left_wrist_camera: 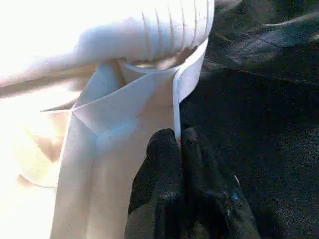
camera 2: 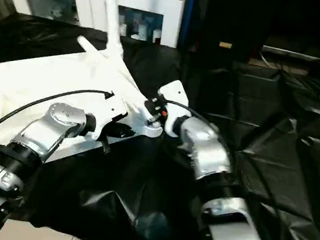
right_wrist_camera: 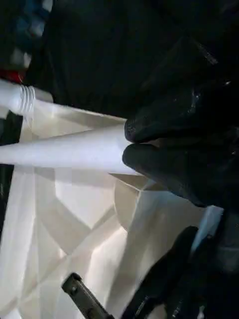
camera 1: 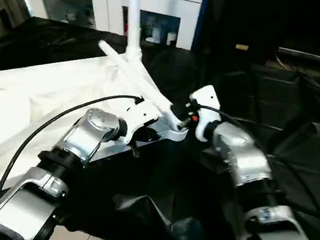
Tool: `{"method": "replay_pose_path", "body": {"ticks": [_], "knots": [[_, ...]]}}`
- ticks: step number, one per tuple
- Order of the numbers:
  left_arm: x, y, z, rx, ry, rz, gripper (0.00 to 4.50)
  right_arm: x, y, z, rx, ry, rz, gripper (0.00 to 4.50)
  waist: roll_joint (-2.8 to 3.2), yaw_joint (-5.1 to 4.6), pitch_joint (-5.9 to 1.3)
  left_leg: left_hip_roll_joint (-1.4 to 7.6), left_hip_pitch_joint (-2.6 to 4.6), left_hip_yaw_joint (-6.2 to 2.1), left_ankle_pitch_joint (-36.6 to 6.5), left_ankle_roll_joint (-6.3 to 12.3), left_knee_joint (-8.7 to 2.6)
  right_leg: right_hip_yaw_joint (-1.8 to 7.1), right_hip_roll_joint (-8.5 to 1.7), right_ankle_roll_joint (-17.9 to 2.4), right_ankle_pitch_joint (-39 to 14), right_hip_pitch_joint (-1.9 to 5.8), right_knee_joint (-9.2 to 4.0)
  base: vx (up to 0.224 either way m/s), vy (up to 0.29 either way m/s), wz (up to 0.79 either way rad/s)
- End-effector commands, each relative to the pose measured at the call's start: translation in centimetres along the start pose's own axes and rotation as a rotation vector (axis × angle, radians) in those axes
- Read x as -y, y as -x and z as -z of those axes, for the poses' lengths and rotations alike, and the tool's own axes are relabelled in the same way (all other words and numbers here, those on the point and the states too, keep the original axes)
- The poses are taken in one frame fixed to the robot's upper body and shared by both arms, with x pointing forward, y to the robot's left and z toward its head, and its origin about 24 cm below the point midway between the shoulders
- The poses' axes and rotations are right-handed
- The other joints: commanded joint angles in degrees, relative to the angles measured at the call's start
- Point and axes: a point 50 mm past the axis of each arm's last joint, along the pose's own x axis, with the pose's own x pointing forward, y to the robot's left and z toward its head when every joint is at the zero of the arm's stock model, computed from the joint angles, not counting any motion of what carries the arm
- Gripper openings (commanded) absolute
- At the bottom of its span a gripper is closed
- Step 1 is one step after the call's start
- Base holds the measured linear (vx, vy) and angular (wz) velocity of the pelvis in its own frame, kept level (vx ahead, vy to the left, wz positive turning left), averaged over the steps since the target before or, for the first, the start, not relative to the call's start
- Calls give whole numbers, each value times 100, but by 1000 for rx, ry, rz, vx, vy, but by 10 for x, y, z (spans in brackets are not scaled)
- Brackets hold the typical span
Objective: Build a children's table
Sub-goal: Insert table leg to table base
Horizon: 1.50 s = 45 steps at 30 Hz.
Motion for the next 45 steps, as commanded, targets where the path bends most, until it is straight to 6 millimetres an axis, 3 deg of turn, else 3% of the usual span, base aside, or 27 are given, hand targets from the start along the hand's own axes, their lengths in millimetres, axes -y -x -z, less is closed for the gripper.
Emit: {"method": "replay_pose_path", "body": {"ticks": [1, 5, 6, 10, 15, 19, 23, 25, 28, 30, 39, 45], "knots": [[-7, 12, -37, 127, -125, -29, 0, 2, 6, 14, -86, -7, -17, 0, -28, 25, -483, 188, 62, -26, -792, 385, -315, 300, -329, -1450, -528, 383, -283, 0, 0, 0], [-6, 14, -37, 124, -148, -16, 0, 9, 11, 0, -42, -14, -39, 0, -21, 25, -482, 180, 61, -23, -831, 363, -304, 301, -323, -1455, -545, 376, -285, 0, 0, 0], [-6, 14, -37, 124, -150, -14, 0, 9, 11, -1, -40, -15, -38, 29, -27, 23, -478, 180, 57, -25, -870, 355, -305, 301, -326, -1456, -586, 378, -292, 0, 0, 0], [-3, 15, -37, 124, -167, 9, 0, 12, 12, -12, -18, -28, -51, 61, -41, 26, -487, 187, 58, -27, -842, 324, -296, 300, -324, -1466, -571, 369, -273, 0, 0, 0], [1, 16, -38, 137, -147, 56, 0, 14, 10, -28, 15, -29, -82, 100, -47, 48, -510, 179, 16, -21, -554, 451, -247, 299, -315, -1548, -221, 353, -203, 0, 0, 0], [2, 17, -38, 132, -148, 71, 69, 15, 5, -40, 31, -13, -97, 143, -54, 87, -479, 204, 37, -18, -843, 320, -264, 302, -340, -1466, -753, 324, -247, 0, 0, 0], [6, 19, -38, 123, -161, 99, 92, 14, -2, -50, 15, 14, -127, 161, -61, 84, -448, 200, 49, -16, -1109, 173, -281, 304, -332, -1375, -1106, 305, -270, 0, 0, 0], [8, 18, -33, 99, -168, 108, 119, 11, -6, -50, -23, 11, -156, 191, -78, 75, -450, 186, 46, -18, -1153, 136, -285, 307, -328, -1276, -1229, 311, -284, 0, 0, 0], [10, 17, -30, 87, -166, 116, 127, 9, -9, -47, -62, 15, -173, 197, -71, 77, -466, 188, 40, -19, -1001, 133, -278, 308, -315, -1284, -1038, 309, -262, 0, 0, 0], [13, 18, -27, 67, -168, 132, 153, 8, -13, -42, -103, 23, -164, 230, -85, 82, -483, 187, 28, -15, -881, 165, -264, 309, -313, -1331, -826, 313, -232, 0, 0, 0], [13, 30, -20, 30, -162, 137, 232, 4, -26, -34, -209, 48, -167, 307, -39, 35, -464, 197, 44, -21, -1111, 69, -273, 302, -317, -1381, -1018, 292, -235, 0, 0, 0], [15, 33, -18, 13, -159, 146, 291, 3, -30, -35, -291, 125, -206, 362, -42, 0, -472, 197, 24, -23, -1067, 95, -265, 303, -314, -1444, -833, 313, -205, 0, 0, 0]]}}
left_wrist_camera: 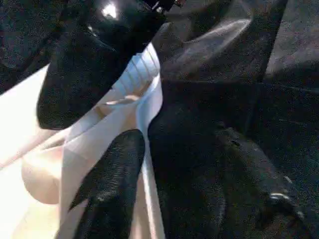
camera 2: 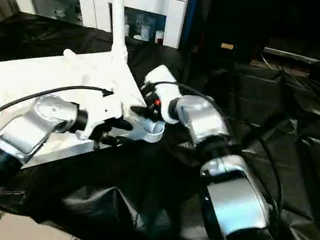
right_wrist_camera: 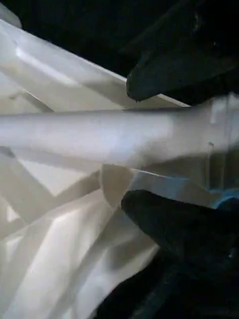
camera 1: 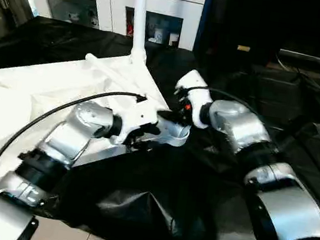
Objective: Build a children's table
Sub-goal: Insert table leg to table base
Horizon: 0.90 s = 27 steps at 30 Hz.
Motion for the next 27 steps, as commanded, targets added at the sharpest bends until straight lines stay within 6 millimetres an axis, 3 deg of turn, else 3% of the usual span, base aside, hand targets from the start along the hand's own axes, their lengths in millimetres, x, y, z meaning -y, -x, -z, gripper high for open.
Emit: {"method": "replay_pose_path", "body": {"ticks": [1, 5, 9, 19, 27], "knots": [[2, 2, -2, -9, -14, 9, 291, 3, 0, -9, -64, 84, 4, 362, -6, -25, -467, 172, 76, -21, -1098, 94, -370, 292, -300, -1468, -887, 364, -312, 0, 0, 0], [3, 3, -1, -20, -12, 24, 323, 6, 0, -15, -108, 107, 26, 366, 2, -44, -443, 188, 86, -29, -1299, 39, -375, 299, -315, -1436, -1159, 353, -330, 0, 0, 0], [5, 4, -1, -35, -11, 37, 358, 9, 2, -25, -181, 106, 66, 366, -11, -69, -448, 188, 90, -25, -1260, 36, -371, 303, -302, -1457, -1059, 345, -311, 0, 0, 0], [8, 6, 2, -59, -5, 49, 432, 6, 3, -4, -411, 108, -19, 278, -5, -39, -440, 207, 97, -28, -1338, -16, -376, 310, -308, -1430, -1069, 337, -300, 0, 0, 0], [8, 6, 1, -55, -6, 36, 450, 4, 1, 5, -438, 83, -27, 264, -3, -37, -440, 202, 95, -31, -1318, -28, -376, 312, -311, -1408, -1095, 340, -300, 0, 0, 0]]}}
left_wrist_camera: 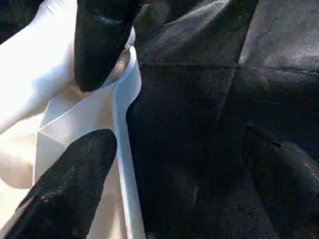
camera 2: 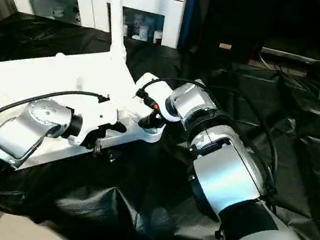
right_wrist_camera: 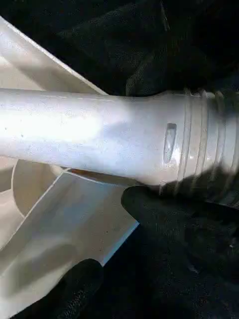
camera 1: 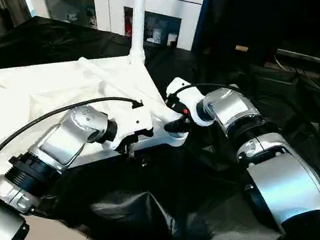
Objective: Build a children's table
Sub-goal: Insert table leg to table base
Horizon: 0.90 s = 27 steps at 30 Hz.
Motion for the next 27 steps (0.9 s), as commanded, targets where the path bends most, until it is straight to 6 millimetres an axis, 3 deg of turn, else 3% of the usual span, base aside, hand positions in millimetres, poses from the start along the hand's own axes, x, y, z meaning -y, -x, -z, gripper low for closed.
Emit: {"method": "replay_pose_path", "body": {"ticks": [1, 11, 12, 13, 15, 16, 17, 18, 19, 20, 21, 22, 23, 24, 25, 26, 27], "knots": [[0, 1, -2, -3, -15, -7, 450, -2, -5, 14, -56, -42, -17, 264, 12, -10, -444, 195, 92, -29, -1311, -31, -385, 313, -315, -1407, -1079, 341, -308, 0, 0, 0], [-8, 6, -7, 54, 16, -118, 450, 13, 11, 9, 167, -234, 25, 264, 3, 0, -469, 183, 82, -21, -1123, -1, -362, 305, -301, -1461, -769, 362, -279, 0, 0, 0], [-9, 7, -7, 73, 24, -137, 450, 16, 14, 8, 225, -262, 21, 263, 51, 9, -470, 178, 85, -27, -1127, 5, -357, 298, -302, -1477, -762, 357, -273, 0, 0, 0], [-9, 7, -7, 77, 26, -141, 450, 16, 15, 8, 237, -268, 20, 263, 16, 3, -475, 179, 82, -18, -1127, 29, -349, 303, -304, -1474, -713, 371, -285, 0, 0, 0], [-11, 8, -9, 109, 33, -186, 450, 20, 19, 8, 310, -297, 20, 263, 46, 0, -468, 174, 73, -10, -1139, 66, -349, 298, -293, -1499, -649, 367, -301, 0, 0, 0], [-13, 11, -10, 155, 55, -244, 450, 23, 26, 6, 456, -320, 6, 263, 94, 1, -481, 176, 80, -19, -1169, 57, -344, 289, -291, -1514, -592, 371, -295, 0, 0, 0], [-15, 16, -13, 256, 88, -307, 450, 24, 37, 8, 675, -330, -10, 263, 92, 7, -473, 169, 59, -12, -1153, 98, -338, 302, -298, -1461, -469, 407, -301, 0, 0, 0], [-15, 16, -13, 256, 88, -307, 450, 24, 37, 8, 675, -330, -10, 263, 59, 43, -495, 196, 74, -22, -1068, 182, -340, 303, -326, -1397, -264, 426, -297, 0, 0, 0], [-15, 21, -14, 295, 97, -334, 450, 20, 47, 14, 810, -334, -11, 263, 42, 43, -530, 162, 61, -21, -774, 316, -321, 279, -260, -1474, 59, 434, -247, 0, 0, 0], [-14, 21, -14, 299, 98, -336, 450, 20, 48, 15, 822, -334, -11, 255, 51, 56, -530, 168, 69, -17, -716, 436, -316, 274, -264, -1516, 100, 417, -250, 0, 0, 0], [-15, 25, -15, 324, 128, -363, 450, 14, 52, 20, 900, -355, 0, 255, 96, 54, -541, 155, 69, -24, -682, 449, -297, 265, -261, -1550, 71, 413, -233, 0, 0, 0], [-15, 27, -16, 354, 142, -389, 450, 7, 55, 26, 966, -381, 7, 229, 142, 69, -528, 168, 84, -34, -823, 427, -309, 259, -276, -1527, -162, 398, -261, 0, 0, 0], [-15, 30, -19, 403, 146, -420, 450, 0, 58, 32, 1010, -396, 15, 221, 95, 60, -507, 165, 84, -20, -876, 424, -336, 262, -250, -1456, -250, 411, -315, 0, 0, 0], [-15, 30, -20, 410, 147, -424, 450, -1, 58, 32, 1016, -398, 16, 221, 102, 74, -490, 180, 103, -31, -1046, 369, -356, 266, -271, -1410, -493, 400, -349, 0, 0, 0], [-13, 33, -21, 460, 199, -462, 450, -16, 60, 43, 1051, -402, 41, 218, 138, 73, -492, 163, 115, -37, -1175, 261, -366, 257, -255, -1357, -776, 392, -358, 0, 0, 0], [-7, 33, -25, 516, 262, -470, 450, -30, 62, 50, 1085, -428, 59, 201, 144, 75, -469, 183, 123, -43, -1403, 172, -390, 265, -272, -1264, -1070, 383, -406, 0, 0, 0], [-6, 33, -25, 520, 266, -470, 450, -31, 62, 50, 1087, -430, 60, 201, 127, 74, -473, 186, 124, -39, -1384, 142, -395, 272, -268, -1216, -1091, 385, -409, 0, 0, 0]]}}
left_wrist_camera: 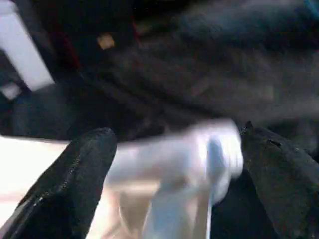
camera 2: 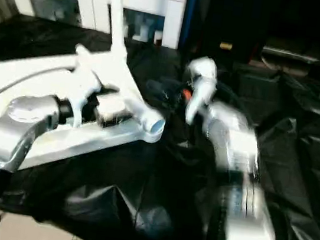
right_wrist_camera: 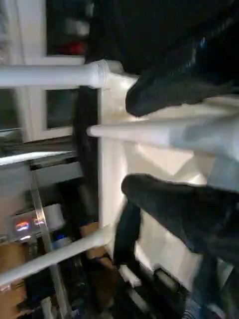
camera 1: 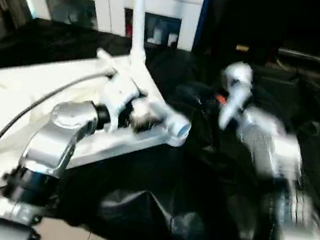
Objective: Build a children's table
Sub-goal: Insert table leg to table base
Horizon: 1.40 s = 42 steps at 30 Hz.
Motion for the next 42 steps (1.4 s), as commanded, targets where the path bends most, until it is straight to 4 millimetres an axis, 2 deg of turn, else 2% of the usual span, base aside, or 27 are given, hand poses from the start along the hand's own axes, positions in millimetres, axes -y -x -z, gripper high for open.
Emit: {"method": "replay_pose_path", "body": {"ticks": [1, 5, 6, 7, 8, 9, 12, 13, 16, 18, 19, 21, 23, 24, 25, 26, 28, 30, 31, 32, 33, 34, 36, 37, 39, 41, 42], "knots": [[9, 6, -4, 70, 117, -42, 450, -18, 12, -2, 99, -37, 48, 178, 67, 13, -461, 156, 102, -50, -1536, 124, -411, 260, -272, -1195, -1347, 342, -433, 0, 0, 0], [19, 7, 0, 75, 181, -69, 450, -26, 19, 4, 116, -64, 98, 153, 37, -38, -408, 130, 101, -62, -1931, 23, -448, 239, -258, -848, -2212, 306, -556, 0, 0, 0], [26, 6, 6, 40, 188, -75, 450, -28, 22, 8, 81, -21, 156, 153, 73, -50, -382, 118, 114, -71, -2052, -20, -456, 228, -260, -695, -2516, 291, -593, 0, 0, 0], [26, 6, 6, 40, 188, -75, 450, -28, 22, 8, 81, -21, 156, 153, 52, -65, -347, 101, 140, -67, -2202, -42, -457, 215, -250, -485, -2907, 255, -674, 0, 0, 0], [26, 5, 10, 8, 181, -86, 450, -25, 22, 9, 61, -6, 200, 153, 56, -75, -332, 84, 171, -74, -2331, -58, -452, 195, -256, -387, -3175, 236, -708, 0, 0, 0], [25, 6, 13, -15, 177, -93, 450, -24, 21, 9, 50, 0, 229, 153, 105, -115, -315, 51, 200, -94, -2515, -120, -438, 153, -246, -175, -3591, 217, -780, 0, 0, 0], [11, 8, 17, -62, 103, -235, 450, -22, 19, 2, 93, 7, 301, 186, 58, -181, -329, 30, 160, -158, -2532, -119, -456, 80, -248, 78, -3675, 263, -827, 0, 0, 0], [8, 8, 15, -47, 103, -269, 450, -21, 20, 1, 97, 11, 311, 188, 48, -207, -341, 36, 153, -172, -2499, -95, -470, 66, -249, 88, -3573, 287, -837, 0, 0, 0], [0, 11, 13, -3, 108, -382, 450, -21, 28, 1, 79, 48, 357, 228, 128, -239, -340, 75, 139, -225, -2604, -58, -509, 33, -259, -27, -3238, 327, -835, 0, 0, 0], [-1, 14, 20, -9, 150, -433, 450, -20, 33, 3, 38, 114, 391, 233, 298, -258, -332, 109, 177, -265, -2873, -92, -546, 26, -244, -172, -2740, 344, -804, 0, 0, 0], [1, 15, 32, -36, 199, -469, 450, -18, 40, 8, 7, 139, 438, 257, 205, -302, -308, 95, 216, -236, -3031, -85, -541, 23, -235, -202, -2783, 309, -850, 0, 0, 0], [4, 17, 45, -80, 172, -530, 450, -15, 46, 13, -29, 188, 513, 269, 114, -303, -337, 56, 186, -213, -2779, -15, -515, 46, -273, -179, -2934, 342, -856, 0, 0, 0], [6, 18, 48, -88, 167, -540, 450, -14, 47, 15, -32, 199, 528, 276, 163, -291, -375, 47, 150, -204, -2464, 62, -503, 80, -295, -192, -2877, 345, -827, 0, 0, 0], [12, 19, 51, -68, 186, -521, 450, -12, 51, 18, -63, 252, 599, 276, 129, -301, -390, 54, 122, -204, -2363, 90, -508, 83, -288, -201, -2776, 366, -815, 0, 0, 0], [13, 20, 51, -64, 186, -519, 450, -12, 52, 18, -68, 254, 615, 276, 158, -300, -385, 94, 123, -200, -2289, 78, -527, 107, -276, -315, -2554, 335, -788, 0, 0, 0], [18, 22, 52, -43, 195, -521, 450, -8, 59, 22, -88, 242, 709, 276, 138, -311, -378, 90, 142, -188, -2325, 78, -524, 120, -280, -377, -2540, 318, -790, 0, 0, 0], [19, 24, 52, -36, 199, -541, 450, -7, 64, 25, -94, 226, 750, 276, 112, -314, -384, 88, 149, -174, -2351, 96, -519, 126, -285, -389, -2565, 316, -802, 0, 0, 0], [20, 27, 53, -31, 140, -586, 450, -11, 69, 31, -82, 175, 752, 276, 45, -273, -391, 83, 133, -167, -2200, 175, -522, 138, -298, -365, -2543, 334, -783, 0, 0, 0], [20, 28, 52, -19, 131, -601, 450, -14, 67, 33, -63, 119, 738, 276, 64, -274, -386, 94, 129, -160, -2153, 197, -531, 148, -293, -358, -2514, 321, -790, 0, 0, 0], [20, 29, 51, -12, 143, -616, 450, -16, 66, 34, -61, 110, 726, 276, 79, -273, -399, 107, 106, -173, -2087, 186, -541, 145, -293, -369, -2383, 354, -762, 0, 0, 0], [20, 30, 51, -8, 154, -625, 450, -17, 65, 34, -62, 111, 719, 276, 58, -272, -403, 111, 94, -170, -2017, 185, -543, 149, -294, -376, -2286, 363, -756, 0, 0, 0], [19, 32, 50, 5, 154, -644, 450, -19, 62, 34, -64, 135, 703, 276, 105, -249, -407, 122, 91, -177, -1924, 171, -553, 158, -291, -418, -2116, 369, -724, 0, 0, 0], [18, 33, 45, 35, 140, -641, 450, -21, 55, 33, -54, 118, 671, 276, 99, -243, -411, 116, 85, -166, -1876, 160, -547, 164, -289, -465, -1969, 376, -717, 0, 0, 0], [15, 33, 41, 45, 114, -633, 450, -21, 48, 31, -62, 155, 658, 276, 135, -235, -407, 111, 92, -165, -1895, 146, -550, 161, -285, -477, -1976, 372, -720, 0, 0, 0], [12, 31, 40, 26, 103, -632, 450, -20, 42, 30, -75, 192, 634, 276, 104, -215, -410, 108, 116, -153, -1912, 126, -544, 162, -286, -476, -2027, 363, -720, 0, 0, 0], [8, 28, 35, 17, 65, -634, 450, -16, 33, 27, -88, 199, 601, 276, 116, -200, -398, 102, 132, -147, -1946, 106, -537, 173, -279, -473, -2108, 344, -719, 0, 0, 0], [7, 27, 34, 12, 61, -634, 450, -15, 32, 26, -93, 194, 591, 295, 78, -192, -403, 97, 126, -149, -1907, 112, -534, 178, -283, -487, -2118, 354, -694, 0, 0, 0]]}}
